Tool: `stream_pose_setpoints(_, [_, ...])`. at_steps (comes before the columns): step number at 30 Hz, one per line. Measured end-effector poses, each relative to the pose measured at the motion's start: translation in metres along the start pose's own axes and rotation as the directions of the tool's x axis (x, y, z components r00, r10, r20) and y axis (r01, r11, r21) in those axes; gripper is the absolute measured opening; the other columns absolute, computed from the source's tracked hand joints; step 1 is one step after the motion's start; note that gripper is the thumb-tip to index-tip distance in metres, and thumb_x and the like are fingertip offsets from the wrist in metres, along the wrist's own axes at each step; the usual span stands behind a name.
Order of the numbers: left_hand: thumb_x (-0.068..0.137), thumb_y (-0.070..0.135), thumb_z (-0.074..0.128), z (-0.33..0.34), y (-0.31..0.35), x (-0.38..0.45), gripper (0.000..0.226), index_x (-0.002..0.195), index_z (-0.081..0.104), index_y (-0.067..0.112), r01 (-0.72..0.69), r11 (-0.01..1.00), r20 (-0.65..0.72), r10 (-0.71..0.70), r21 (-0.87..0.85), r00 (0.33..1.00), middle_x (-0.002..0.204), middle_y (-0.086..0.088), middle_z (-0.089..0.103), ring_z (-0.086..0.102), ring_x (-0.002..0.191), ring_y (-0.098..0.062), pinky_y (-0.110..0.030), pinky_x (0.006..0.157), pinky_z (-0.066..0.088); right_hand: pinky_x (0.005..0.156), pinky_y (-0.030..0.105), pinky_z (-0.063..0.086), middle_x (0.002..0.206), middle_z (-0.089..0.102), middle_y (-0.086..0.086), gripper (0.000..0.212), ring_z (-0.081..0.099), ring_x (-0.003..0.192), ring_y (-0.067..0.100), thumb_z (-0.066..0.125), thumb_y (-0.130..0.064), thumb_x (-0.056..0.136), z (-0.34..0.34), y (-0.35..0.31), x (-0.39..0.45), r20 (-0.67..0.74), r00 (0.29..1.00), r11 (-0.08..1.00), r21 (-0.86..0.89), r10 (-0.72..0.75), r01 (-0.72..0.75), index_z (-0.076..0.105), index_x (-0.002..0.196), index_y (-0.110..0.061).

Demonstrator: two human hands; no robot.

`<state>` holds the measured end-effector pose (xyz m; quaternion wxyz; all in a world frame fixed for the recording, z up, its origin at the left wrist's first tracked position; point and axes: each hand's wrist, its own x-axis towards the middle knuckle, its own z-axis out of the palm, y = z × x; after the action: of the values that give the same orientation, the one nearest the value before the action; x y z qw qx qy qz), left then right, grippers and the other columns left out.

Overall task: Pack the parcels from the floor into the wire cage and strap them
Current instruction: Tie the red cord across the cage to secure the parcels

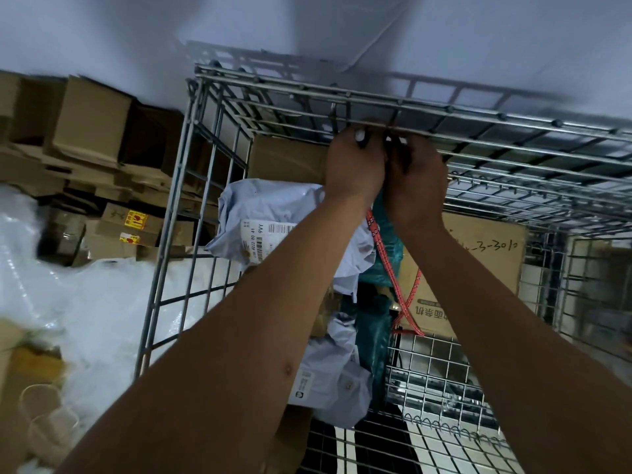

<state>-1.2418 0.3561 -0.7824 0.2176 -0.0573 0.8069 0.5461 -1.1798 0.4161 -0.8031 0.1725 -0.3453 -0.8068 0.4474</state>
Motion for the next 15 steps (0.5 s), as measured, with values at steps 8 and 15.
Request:
stream_pose_setpoints(8, [0.105, 0.018, 0.051, 0.002, -0.002, -0.026, 0.026, 0.11, 0.07, 0.001, 0.009, 0.999, -0.255, -0.02, -0.041, 0.967, 0.106, -0.013, 0.076, 0.069, 0.105, -0.029, -0.029, 0.08, 0.049, 0.076, 0.036, 0.052, 0.105, 0.076, -0.002, 0.027, 0.07, 0.099, 0.019, 0.063, -0.035, 0.098, -0.007, -0.001, -0.018, -0.135, 0.988, 0.996, -0.033, 0.074, -0.079, 0.07, 0.121, -0.024])
stream_pose_setpoints(15, [0.108, 0.027, 0.049, -0.03, -0.017, -0.066, 0.031, 0.106, 0.069, 0.002, 0.031, 0.963, -0.423, -0.147, -0.269, 0.894, 0.072, 0.005, 0.067, 0.058, 0.058, 0.003, -0.013, 0.055, 0.042, 0.076, 0.038, 0.055, 0.096, 0.075, -0.003, 0.021, 0.069, 0.088, 0.016, 0.067, -0.035, 0.095, -0.01, 0.001, -0.021, -0.118, 0.978, 0.984, 0.067, 0.173, -0.166, 0.072, 0.106, -0.018])
